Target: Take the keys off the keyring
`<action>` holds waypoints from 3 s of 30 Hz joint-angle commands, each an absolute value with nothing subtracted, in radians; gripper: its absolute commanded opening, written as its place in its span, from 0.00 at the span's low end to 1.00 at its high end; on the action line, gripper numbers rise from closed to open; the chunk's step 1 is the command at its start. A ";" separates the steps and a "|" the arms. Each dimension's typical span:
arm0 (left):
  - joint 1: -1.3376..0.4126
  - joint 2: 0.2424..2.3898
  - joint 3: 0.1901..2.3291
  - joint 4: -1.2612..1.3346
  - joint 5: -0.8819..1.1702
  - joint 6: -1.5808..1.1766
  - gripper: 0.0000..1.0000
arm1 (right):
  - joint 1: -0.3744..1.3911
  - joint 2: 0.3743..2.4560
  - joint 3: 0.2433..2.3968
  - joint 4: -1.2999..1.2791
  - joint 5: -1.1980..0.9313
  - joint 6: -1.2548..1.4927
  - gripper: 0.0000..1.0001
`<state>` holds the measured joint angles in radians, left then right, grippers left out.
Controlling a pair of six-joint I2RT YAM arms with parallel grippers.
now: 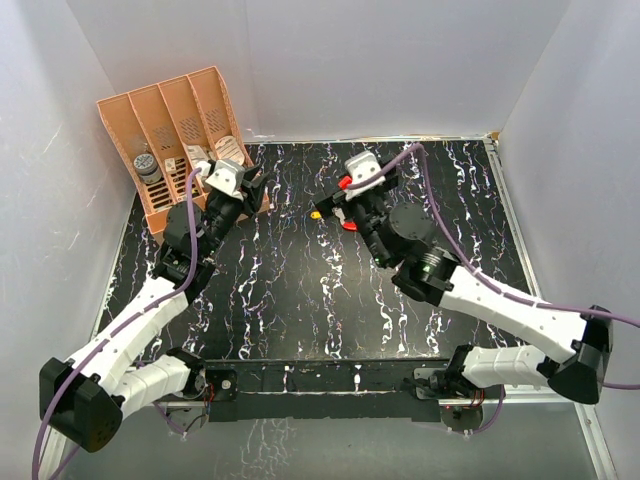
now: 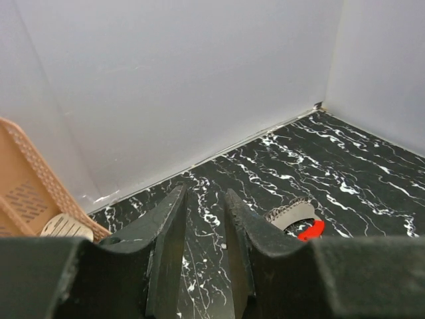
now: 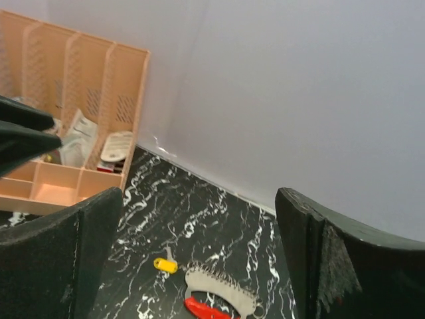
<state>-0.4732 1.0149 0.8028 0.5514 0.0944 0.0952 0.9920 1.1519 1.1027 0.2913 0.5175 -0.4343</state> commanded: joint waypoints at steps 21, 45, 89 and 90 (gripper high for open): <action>-0.469 0.898 0.726 0.419 -0.183 -0.026 0.33 | 0.570 1.710 1.431 -0.064 0.191 0.018 0.41; -0.470 0.900 0.657 0.425 -0.140 -0.081 0.29 | 0.565 2.054 1.503 -0.016 0.037 0.259 0.33; -0.469 0.926 0.659 0.431 -0.127 -0.074 0.30 | 0.541 2.182 1.479 0.077 0.177 0.440 0.40; -0.469 0.926 0.660 0.431 -0.126 -0.073 0.30 | 0.541 2.183 1.482 0.080 0.186 0.441 0.40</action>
